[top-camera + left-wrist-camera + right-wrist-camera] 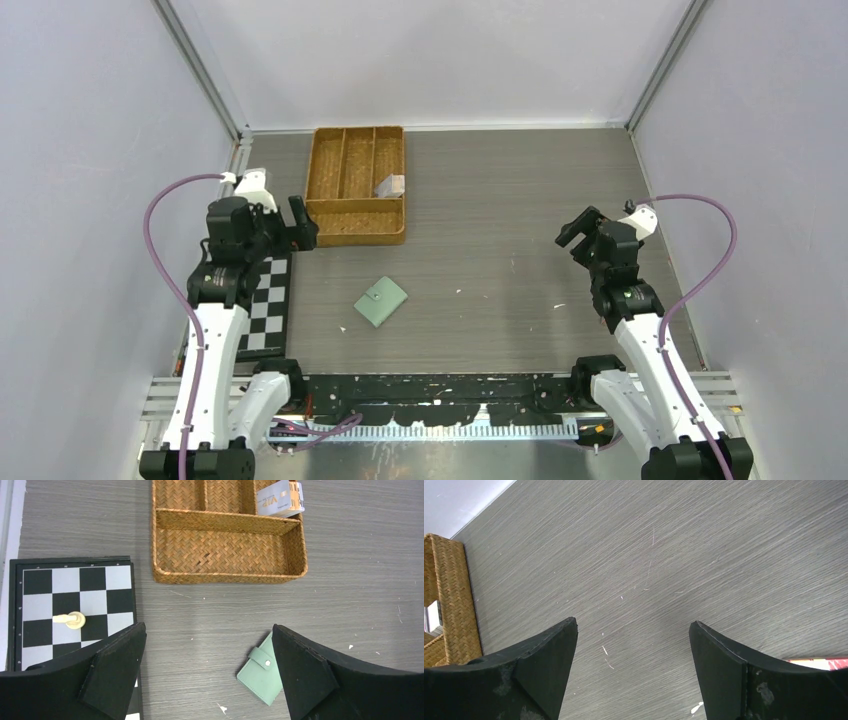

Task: Put the credit cards into the card holder
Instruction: Open the card holder at the center of the board.

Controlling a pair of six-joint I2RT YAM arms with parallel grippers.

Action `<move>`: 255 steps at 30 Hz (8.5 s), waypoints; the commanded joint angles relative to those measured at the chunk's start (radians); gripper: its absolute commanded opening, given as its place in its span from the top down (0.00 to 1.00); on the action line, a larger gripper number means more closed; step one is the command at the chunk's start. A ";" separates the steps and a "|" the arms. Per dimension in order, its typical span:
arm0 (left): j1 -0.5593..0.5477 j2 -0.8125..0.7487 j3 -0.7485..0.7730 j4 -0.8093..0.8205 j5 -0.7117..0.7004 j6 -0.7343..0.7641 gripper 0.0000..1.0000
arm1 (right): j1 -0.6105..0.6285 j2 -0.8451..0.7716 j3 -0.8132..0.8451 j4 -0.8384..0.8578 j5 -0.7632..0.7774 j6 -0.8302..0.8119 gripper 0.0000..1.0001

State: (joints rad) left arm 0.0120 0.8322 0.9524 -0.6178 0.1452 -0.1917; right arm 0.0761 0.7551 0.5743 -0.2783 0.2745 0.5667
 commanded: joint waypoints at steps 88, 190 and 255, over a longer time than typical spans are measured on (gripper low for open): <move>-0.543 0.100 -0.601 0.436 0.187 -0.627 0.00 | 0.579 1.061 0.401 0.326 -0.771 0.072 0.47; -0.769 0.722 -0.452 0.756 -0.083 -0.521 1.00 | 0.678 0.953 0.101 0.650 -0.567 0.538 0.88; -0.958 0.730 -0.344 0.641 -0.237 -0.249 1.00 | 0.824 0.418 -0.067 0.291 -0.073 0.533 0.62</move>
State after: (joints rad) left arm -0.9436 1.5101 0.6167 0.1577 -0.1699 -0.4992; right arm 0.8948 1.2121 0.5396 0.0422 0.2108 1.2377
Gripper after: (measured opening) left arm 0.088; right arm 0.372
